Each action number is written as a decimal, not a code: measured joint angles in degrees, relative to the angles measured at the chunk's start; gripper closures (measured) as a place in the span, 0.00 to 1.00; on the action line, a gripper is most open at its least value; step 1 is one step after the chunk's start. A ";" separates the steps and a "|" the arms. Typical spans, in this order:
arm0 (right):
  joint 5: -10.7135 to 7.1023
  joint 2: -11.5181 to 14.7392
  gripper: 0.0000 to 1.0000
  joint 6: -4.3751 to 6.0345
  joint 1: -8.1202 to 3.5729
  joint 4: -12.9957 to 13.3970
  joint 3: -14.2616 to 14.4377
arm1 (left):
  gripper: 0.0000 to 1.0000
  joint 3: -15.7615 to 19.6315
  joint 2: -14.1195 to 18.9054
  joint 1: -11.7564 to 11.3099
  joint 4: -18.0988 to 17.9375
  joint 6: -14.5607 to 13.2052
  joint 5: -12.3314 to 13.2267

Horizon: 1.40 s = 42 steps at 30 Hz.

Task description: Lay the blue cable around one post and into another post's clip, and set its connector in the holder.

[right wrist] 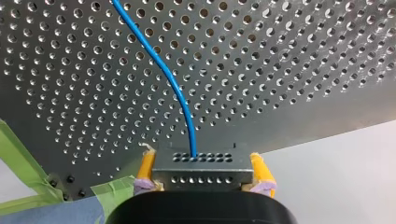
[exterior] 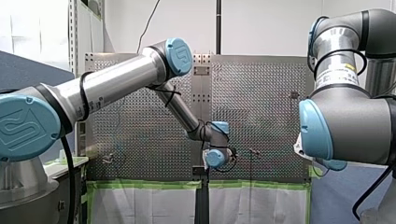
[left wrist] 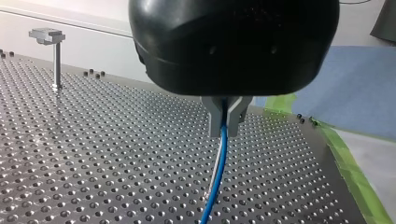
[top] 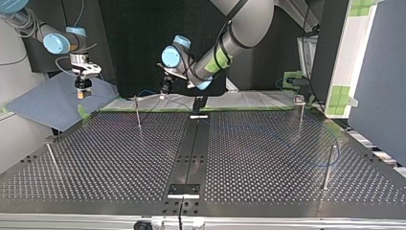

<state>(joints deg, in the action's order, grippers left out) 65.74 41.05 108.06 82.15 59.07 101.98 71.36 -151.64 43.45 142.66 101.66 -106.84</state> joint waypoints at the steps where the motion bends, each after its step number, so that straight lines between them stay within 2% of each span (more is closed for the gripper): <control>1: -0.02 -0.01 1.00 0.08 0.00 0.04 -0.04 | 1.00 -0.05 0.00 -0.02 0.02 0.03 0.01; 8: -0.06 -0.08 1.00 0.84 -0.04 -0.53 -1.19 | 1.00 -1.40 0.02 -0.35 0.47 0.61 0.02; 14: 0.00 -0.11 1.00 0.83 -0.09 -1.97 -2.24 | 1.00 -2.22 0.01 -0.65 1.15 1.43 0.37; 28: -0.07 -0.16 1.00 1.21 -0.18 -1.76 -2.52 | 1.00 -2.25 -0.01 -2.09 1.48 3.04 0.80; 34: 0.16 -0.27 1.00 0.27 0.22 -2.32 -2.53 | 1.00 -0.65 -0.07 -2.34 1.23 1.97 0.94; 42: 0.87 -0.80 1.00 -2.31 1.11 -3.72 -2.45 | 1.00 3.07 -0.63 -2.38 -1.31 0.52 1.04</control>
<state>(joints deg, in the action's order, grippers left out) 66.62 40.24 105.75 83.26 55.35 99.53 74.43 -152.27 41.07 141.35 102.17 -105.80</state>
